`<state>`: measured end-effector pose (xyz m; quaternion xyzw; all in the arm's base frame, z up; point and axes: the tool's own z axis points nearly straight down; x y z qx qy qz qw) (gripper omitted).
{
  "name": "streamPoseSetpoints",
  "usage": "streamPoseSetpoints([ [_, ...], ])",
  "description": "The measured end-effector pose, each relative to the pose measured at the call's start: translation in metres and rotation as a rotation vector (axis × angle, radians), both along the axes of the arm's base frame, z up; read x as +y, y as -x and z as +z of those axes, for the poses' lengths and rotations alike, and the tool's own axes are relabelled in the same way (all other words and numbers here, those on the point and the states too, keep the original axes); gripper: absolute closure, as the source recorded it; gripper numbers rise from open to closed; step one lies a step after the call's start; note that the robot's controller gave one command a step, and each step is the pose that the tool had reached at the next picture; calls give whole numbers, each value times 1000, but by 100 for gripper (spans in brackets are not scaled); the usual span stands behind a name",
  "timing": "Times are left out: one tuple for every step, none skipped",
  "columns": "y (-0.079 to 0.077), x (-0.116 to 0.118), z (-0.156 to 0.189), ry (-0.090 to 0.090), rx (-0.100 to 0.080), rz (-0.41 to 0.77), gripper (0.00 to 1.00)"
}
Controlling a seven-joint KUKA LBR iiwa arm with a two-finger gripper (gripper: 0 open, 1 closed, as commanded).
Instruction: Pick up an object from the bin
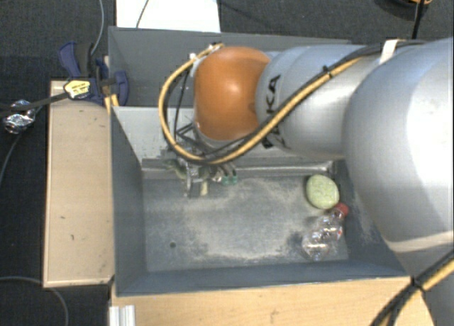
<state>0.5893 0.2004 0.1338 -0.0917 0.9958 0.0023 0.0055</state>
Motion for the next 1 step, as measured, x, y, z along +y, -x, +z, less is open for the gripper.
streamPoseSetpoints([
  [-1, 0, 9, -1, -4, -1, 100],
])
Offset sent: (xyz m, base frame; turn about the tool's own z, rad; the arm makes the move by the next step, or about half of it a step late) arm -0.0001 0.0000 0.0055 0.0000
